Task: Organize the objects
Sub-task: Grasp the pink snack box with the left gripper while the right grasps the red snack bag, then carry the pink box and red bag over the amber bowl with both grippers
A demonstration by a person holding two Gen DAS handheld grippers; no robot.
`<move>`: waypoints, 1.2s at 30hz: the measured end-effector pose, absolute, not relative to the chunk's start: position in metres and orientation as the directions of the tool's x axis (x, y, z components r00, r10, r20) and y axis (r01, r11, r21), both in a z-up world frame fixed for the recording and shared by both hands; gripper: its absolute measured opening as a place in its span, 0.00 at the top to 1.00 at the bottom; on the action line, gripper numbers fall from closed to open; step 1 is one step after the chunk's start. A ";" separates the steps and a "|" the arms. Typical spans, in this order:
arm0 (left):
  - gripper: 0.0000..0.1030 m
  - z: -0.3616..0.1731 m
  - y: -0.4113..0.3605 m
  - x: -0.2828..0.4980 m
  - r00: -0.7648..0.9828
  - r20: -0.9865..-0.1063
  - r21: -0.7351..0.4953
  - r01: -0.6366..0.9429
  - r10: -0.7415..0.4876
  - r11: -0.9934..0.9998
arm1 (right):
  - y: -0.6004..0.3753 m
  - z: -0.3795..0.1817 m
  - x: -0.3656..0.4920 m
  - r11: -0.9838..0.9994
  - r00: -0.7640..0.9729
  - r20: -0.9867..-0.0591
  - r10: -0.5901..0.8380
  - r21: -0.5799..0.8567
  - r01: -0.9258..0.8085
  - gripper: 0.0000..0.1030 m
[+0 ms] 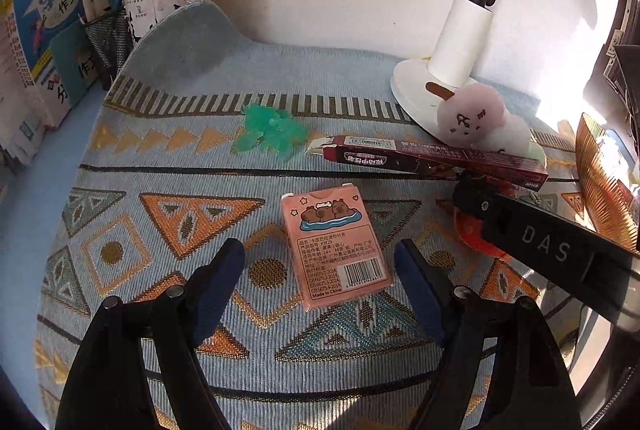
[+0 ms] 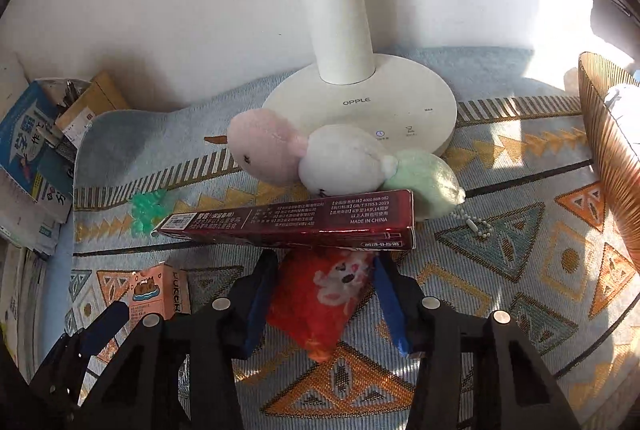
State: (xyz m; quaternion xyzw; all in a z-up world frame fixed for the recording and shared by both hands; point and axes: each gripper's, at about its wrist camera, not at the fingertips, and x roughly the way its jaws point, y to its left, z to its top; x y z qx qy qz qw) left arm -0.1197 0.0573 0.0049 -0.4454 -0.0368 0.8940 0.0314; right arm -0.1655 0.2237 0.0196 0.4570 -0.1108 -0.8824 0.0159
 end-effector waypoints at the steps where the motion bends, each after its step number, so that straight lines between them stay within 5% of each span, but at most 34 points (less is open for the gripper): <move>1: 0.33 0.005 0.059 -0.120 -0.604 -0.793 -0.081 -0.023 0.079 -0.996 | 0.228 0.020 -0.162 -0.970 -0.579 -0.800 -0.160 0.237 -0.060 0.62; 4: 0.61 0.006 0.065 -0.117 -0.614 -0.786 -0.054 -0.046 0.070 -0.998 | 0.244 0.023 -0.148 -0.955 -0.561 -0.791 -0.244 0.297 -0.003 0.72; 9: 0.62 0.013 0.052 -0.100 -0.603 -0.779 -0.164 -0.066 0.170 -0.984 | 0.261 0.034 -0.090 -0.954 -0.549 -0.780 -0.298 0.252 0.160 0.73; 21: 0.62 0.012 0.053 0.000 -0.586 -0.783 -0.156 -0.137 0.207 -0.978 | 0.280 0.029 0.041 -0.913 -0.497 -0.813 -0.302 0.096 0.398 0.73; 24: 0.62 0.008 0.054 0.007 -0.606 -0.774 -0.134 -0.124 0.182 -0.983 | 0.294 0.030 0.044 -0.919 -0.488 -0.809 -0.329 0.155 0.364 0.67; 28: 0.61 0.005 0.057 0.006 -0.618 -0.773 -0.097 -0.109 0.144 -0.989 | 0.304 0.028 0.049 -0.930 -0.481 -0.803 -0.351 0.241 0.277 0.41; 31: 0.61 0.006 0.060 0.008 -0.626 -0.771 -0.065 -0.104 0.116 -0.992 | 0.303 0.020 0.045 -0.935 -0.462 -0.813 -0.355 0.304 0.184 0.36; 36: 0.61 0.006 0.064 0.009 -0.631 -0.770 -0.036 -0.107 0.096 -0.994 | 0.282 0.024 0.037 -0.979 -0.527 -0.829 -0.188 0.199 0.037 0.36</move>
